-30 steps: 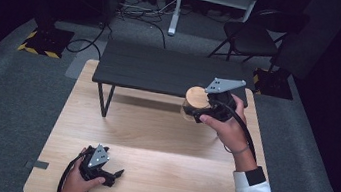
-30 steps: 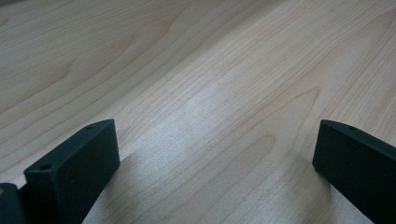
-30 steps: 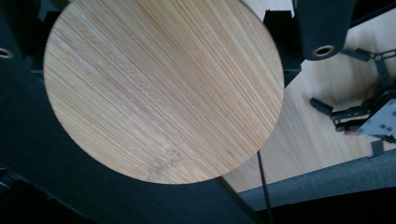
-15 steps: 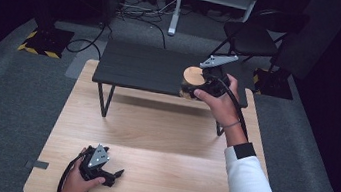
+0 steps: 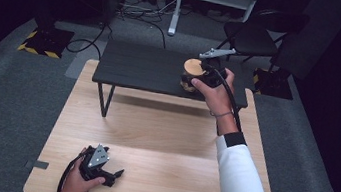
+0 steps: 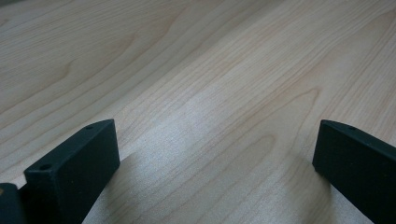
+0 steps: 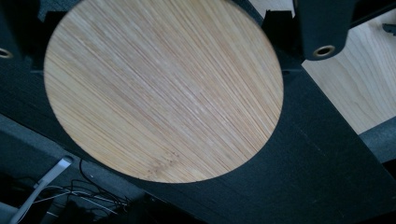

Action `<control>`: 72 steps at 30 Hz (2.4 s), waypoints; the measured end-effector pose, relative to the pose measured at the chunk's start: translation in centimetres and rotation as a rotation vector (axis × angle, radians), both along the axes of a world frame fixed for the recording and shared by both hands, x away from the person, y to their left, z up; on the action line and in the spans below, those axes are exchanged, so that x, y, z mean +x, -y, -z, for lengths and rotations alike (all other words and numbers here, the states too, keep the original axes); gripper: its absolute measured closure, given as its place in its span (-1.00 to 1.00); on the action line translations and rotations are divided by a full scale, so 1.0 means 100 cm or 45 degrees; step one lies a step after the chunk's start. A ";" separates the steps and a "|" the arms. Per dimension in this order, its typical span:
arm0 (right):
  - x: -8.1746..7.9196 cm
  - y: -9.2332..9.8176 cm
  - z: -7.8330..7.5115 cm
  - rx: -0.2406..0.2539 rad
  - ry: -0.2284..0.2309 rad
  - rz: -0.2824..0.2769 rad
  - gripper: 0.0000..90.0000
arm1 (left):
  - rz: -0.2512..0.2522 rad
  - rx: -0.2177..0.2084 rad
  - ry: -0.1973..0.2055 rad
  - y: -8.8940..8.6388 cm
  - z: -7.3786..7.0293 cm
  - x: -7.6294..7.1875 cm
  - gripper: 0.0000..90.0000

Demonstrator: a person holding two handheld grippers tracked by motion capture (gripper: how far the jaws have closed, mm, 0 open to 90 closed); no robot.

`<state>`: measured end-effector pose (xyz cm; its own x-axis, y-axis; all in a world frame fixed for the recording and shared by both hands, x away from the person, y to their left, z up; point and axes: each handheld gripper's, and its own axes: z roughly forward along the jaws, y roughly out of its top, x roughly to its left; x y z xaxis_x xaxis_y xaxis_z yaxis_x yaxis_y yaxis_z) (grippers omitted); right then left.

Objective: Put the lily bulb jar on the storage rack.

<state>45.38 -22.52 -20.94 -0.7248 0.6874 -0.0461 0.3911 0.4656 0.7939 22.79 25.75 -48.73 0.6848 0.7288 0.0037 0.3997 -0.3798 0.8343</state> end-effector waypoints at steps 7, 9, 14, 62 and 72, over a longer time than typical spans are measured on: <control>0.003 0.007 0.008 0.070 -0.011 -0.005 -0.55 | 0.000 0.000 0.000 0.000 0.000 0.000 -0.99; 0.004 0.006 0.006 0.049 -0.008 -0.039 -0.70 | 0.000 0.000 0.000 0.000 0.000 0.000 -0.99; -0.004 0.011 0.001 0.052 0.035 -0.020 -0.81 | 0.000 0.001 0.000 0.000 0.000 0.000 -0.99; -0.185 0.125 0.163 0.095 0.205 -0.041 -0.85 | -0.006 0.001 0.001 0.001 0.000 0.000 -0.99; -0.201 0.130 0.202 0.075 0.161 -0.045 -0.85 | -0.006 0.000 0.001 0.001 0.000 -0.001 -0.99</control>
<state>25.31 -35.57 -41.10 -0.7396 0.6658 -0.0988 0.2706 0.4286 0.8620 22.73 25.67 -48.74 0.6811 0.7322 0.0040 0.4012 -0.3778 0.8344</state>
